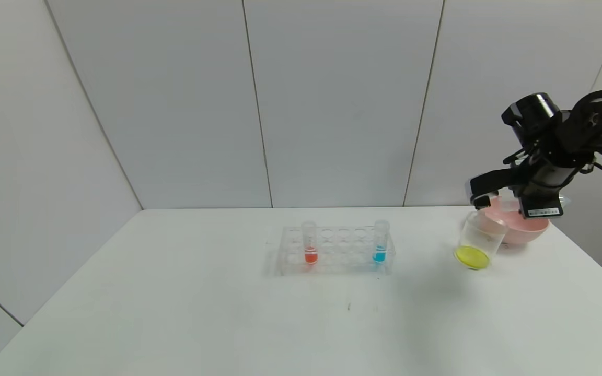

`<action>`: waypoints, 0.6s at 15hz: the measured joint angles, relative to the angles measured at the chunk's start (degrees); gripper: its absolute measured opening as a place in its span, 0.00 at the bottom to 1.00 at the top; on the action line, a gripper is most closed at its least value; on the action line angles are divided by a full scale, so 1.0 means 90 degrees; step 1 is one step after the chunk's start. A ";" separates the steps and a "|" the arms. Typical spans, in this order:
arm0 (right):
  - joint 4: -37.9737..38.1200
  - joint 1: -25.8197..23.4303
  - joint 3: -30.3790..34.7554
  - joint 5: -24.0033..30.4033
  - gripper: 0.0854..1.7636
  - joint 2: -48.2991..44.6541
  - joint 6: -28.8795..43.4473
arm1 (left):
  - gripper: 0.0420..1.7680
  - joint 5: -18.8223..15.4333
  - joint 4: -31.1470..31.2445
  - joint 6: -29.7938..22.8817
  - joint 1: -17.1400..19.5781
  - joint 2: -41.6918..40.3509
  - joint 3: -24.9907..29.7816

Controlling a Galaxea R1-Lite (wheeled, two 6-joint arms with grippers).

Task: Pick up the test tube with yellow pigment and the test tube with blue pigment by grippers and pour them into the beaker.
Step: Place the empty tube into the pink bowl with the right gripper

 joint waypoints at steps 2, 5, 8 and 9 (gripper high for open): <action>-0.0140 -0.0153 0.0000 0.0891 0.24 -0.0079 0.0079 | 1.00 -0.0003 0.0000 0.0000 0.0000 0.0000 0.0000; -0.0180 -0.0593 0.0003 0.2579 0.24 -0.0297 0.0425 | 1.00 0.0003 0.0000 -0.0003 0.0000 0.0000 0.0000; -0.0191 -0.1113 0.0015 0.5010 0.24 -0.0492 0.1669 | 1.00 0.0000 0.0000 0.0000 0.0003 0.0000 0.0000; -0.0217 -0.1280 0.0024 0.5647 0.24 -0.0539 0.2384 | 1.00 0.0000 0.0000 -0.0003 0.0003 0.0000 0.0000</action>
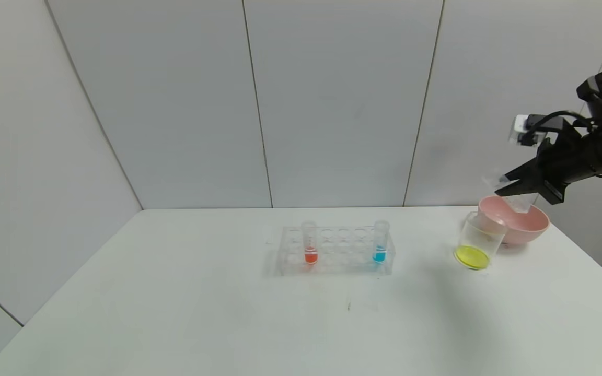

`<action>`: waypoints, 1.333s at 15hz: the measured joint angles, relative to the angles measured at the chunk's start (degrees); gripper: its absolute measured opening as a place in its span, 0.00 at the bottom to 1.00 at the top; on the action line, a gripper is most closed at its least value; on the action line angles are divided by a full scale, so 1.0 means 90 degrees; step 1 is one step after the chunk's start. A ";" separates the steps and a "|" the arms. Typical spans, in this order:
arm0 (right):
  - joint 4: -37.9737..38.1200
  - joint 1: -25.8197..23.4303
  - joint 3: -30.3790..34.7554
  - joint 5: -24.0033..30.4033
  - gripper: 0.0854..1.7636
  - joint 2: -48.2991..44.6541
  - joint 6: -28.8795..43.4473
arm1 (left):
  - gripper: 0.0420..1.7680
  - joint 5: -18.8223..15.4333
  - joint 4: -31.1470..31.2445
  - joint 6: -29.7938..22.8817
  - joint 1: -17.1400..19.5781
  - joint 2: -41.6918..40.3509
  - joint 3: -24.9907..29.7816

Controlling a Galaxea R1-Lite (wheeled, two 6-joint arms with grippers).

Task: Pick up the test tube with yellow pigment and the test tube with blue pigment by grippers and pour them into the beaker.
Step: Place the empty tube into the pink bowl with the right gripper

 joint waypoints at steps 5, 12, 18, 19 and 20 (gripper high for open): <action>-0.1772 -0.0394 0.0340 0.0851 0.24 -0.0284 0.3798 | 1.00 0.0000 0.0000 0.0003 -0.0003 0.0000 0.0000; -0.5692 -0.1111 0.3543 0.0897 0.24 -0.1230 0.5380 | 1.00 0.0000 0.0000 0.0003 0.0000 0.0000 0.0000; -0.9751 -0.2049 0.6912 0.1004 0.24 -0.1666 0.5912 | 1.00 0.0000 0.0000 0.0003 -0.0003 0.0000 0.0000; -0.9889 -0.2150 0.7191 0.1013 0.24 -0.1674 0.5930 | 1.00 0.0000 0.0000 0.0000 -0.0003 0.0000 0.0000; -0.9924 -0.2193 0.7308 0.1016 0.24 -0.1657 0.5937 | 1.00 0.0003 0.0000 0.0000 -0.0003 0.0000 0.0000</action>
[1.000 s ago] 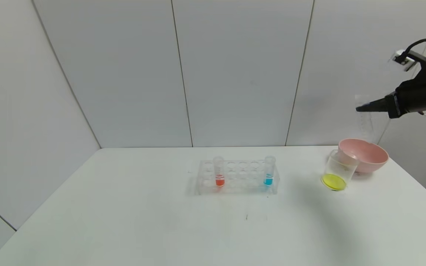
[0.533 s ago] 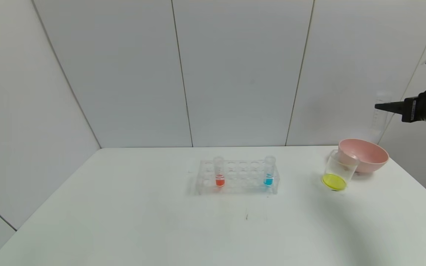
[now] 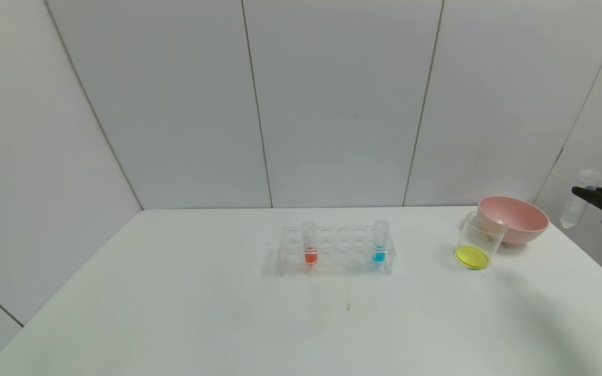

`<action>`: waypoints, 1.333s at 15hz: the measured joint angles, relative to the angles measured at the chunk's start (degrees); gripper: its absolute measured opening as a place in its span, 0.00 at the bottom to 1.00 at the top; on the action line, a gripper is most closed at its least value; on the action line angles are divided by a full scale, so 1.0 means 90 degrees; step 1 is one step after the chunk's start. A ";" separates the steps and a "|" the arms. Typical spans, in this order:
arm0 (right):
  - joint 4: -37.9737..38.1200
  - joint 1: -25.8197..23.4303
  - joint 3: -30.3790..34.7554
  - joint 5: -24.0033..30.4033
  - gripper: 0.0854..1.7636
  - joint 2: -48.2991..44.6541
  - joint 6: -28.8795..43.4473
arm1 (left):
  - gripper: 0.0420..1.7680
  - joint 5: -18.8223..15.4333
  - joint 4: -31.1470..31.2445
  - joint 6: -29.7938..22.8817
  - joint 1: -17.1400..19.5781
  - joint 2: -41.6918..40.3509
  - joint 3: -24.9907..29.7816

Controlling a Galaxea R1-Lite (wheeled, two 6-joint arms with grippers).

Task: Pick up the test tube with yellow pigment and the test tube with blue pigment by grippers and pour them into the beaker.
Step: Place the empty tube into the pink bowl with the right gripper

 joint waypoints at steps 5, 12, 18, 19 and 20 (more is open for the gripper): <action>-0.0073 0.0144 -0.0597 -0.0085 0.24 0.0622 0.0152 | 1.00 0.0000 0.0000 0.0003 0.0000 0.0000 0.0000; -0.0056 0.0677 -0.2686 -0.0688 0.24 0.2316 0.0471 | 1.00 -0.0003 0.0000 0.0003 0.0000 0.0000 0.0000; -0.0076 0.0775 -0.3375 -0.0725 0.24 0.3133 0.0469 | 1.00 0.0000 0.0000 0.0000 0.0000 0.0000 0.0000; -0.0077 0.0779 -0.3400 -0.0725 0.28 0.3183 0.0465 | 1.00 0.0000 0.0000 0.0000 0.0000 0.0000 0.0000; -0.0092 0.0782 -0.3412 -0.0727 0.37 0.3220 0.0467 | 1.00 0.0000 0.0000 0.0000 0.0000 0.0000 0.0000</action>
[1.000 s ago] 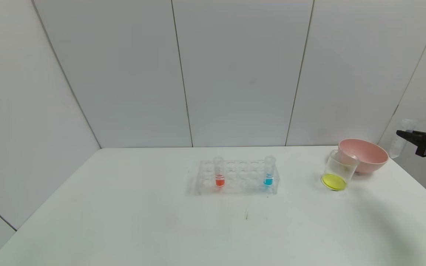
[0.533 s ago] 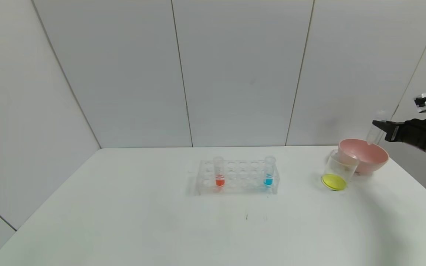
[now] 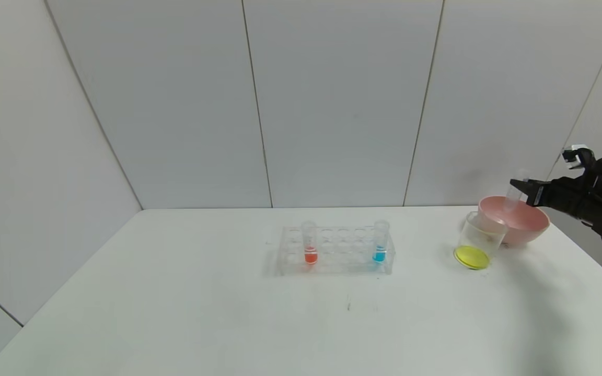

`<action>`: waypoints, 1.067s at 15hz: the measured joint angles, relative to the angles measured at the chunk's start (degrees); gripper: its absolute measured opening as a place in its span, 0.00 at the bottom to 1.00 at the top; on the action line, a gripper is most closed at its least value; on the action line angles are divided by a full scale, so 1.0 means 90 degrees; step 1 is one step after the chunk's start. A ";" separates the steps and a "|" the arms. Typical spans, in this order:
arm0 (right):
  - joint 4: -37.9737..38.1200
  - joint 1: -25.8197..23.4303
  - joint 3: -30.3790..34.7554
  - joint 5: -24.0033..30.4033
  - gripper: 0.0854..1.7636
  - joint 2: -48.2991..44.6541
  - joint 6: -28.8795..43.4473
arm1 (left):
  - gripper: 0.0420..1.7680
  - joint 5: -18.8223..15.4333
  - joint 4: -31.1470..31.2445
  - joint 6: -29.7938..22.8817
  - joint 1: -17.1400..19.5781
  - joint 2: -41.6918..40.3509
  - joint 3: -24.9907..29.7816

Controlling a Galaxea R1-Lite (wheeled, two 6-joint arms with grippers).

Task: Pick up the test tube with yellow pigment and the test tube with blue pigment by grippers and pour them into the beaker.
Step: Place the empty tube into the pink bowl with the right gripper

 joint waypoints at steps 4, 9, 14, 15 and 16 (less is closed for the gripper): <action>-0.0203 0.0015 -0.0012 -0.0007 0.61 0.0061 -0.0023 | 1.00 0.0000 0.0003 0.0000 0.0000 0.0000 0.0000; -0.0413 0.0196 0.0257 -0.0191 0.78 -0.0092 -0.0027 | 1.00 -0.0003 0.0000 0.0003 0.0000 0.0000 0.0000; -0.0442 0.0897 0.1376 -0.0675 0.87 -0.1061 0.0210 | 1.00 -0.0005 0.0000 0.0000 0.0000 0.0000 0.0000; -0.0450 0.1182 0.1661 -0.0992 0.88 -0.1342 0.0335 | 1.00 -0.0003 0.0000 0.0003 0.0000 0.0000 0.0000; -0.0456 0.1485 0.1949 -0.1417 0.89 -0.1617 0.0431 | 1.00 -0.0003 0.0000 0.0003 0.0000 0.0000 0.0000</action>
